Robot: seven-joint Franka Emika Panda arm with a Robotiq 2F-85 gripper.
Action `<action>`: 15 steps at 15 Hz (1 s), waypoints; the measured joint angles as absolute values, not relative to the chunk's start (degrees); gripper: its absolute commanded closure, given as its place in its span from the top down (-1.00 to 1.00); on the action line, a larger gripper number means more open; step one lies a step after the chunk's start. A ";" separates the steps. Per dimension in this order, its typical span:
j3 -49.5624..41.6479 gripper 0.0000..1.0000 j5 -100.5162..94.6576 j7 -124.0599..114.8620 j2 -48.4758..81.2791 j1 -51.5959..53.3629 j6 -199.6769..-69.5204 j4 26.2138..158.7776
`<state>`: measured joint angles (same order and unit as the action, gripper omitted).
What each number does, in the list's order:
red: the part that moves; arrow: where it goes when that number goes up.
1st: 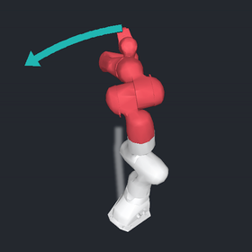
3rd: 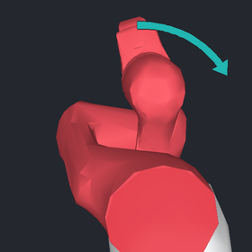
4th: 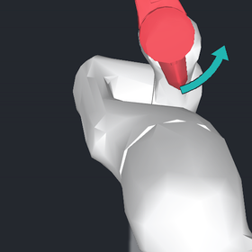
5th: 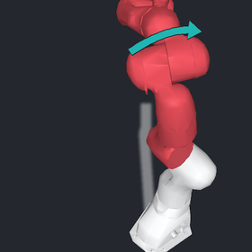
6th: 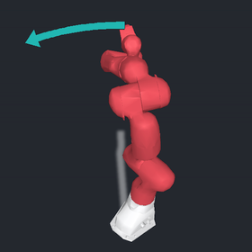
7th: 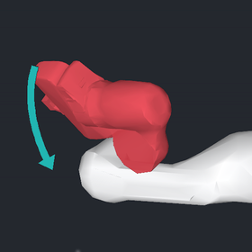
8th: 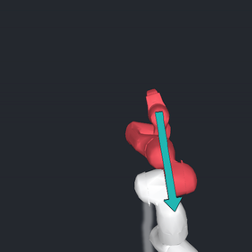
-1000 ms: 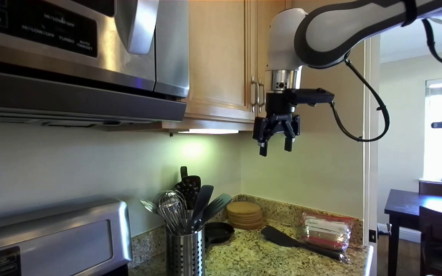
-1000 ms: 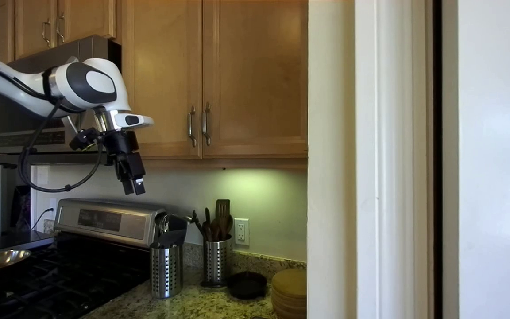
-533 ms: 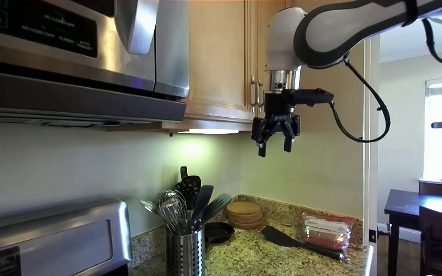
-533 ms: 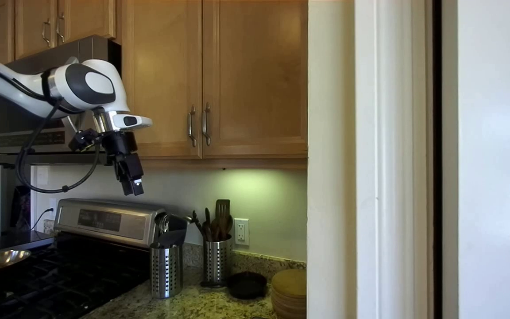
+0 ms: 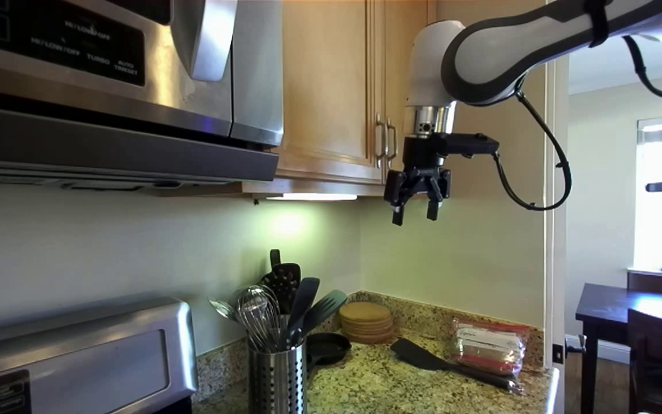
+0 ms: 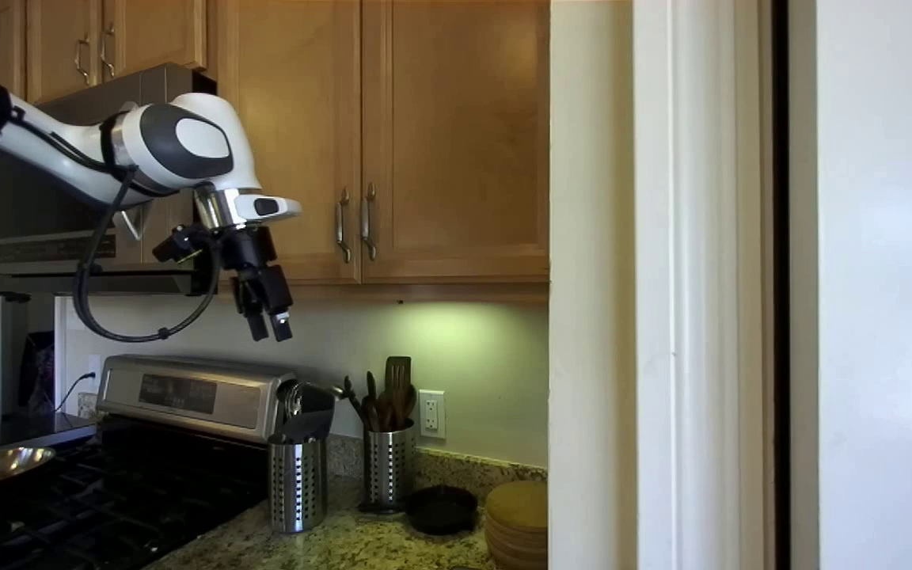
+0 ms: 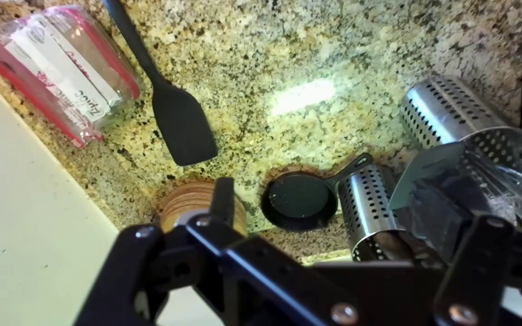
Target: Open the left side of the cabinet
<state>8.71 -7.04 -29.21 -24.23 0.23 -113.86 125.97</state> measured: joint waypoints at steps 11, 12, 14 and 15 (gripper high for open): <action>2.51 1.00 -2.71 -15.71 -30.12 -1.91 -117.11 125.65; 2.51 1.00 -2.61 -15.70 -30.85 -1.92 -117.94 125.64; 2.54 1.00 -2.59 -15.79 -31.87 -1.93 -120.85 125.62; 2.60 1.00 -2.58 -15.80 -32.16 -1.93 -122.41 125.58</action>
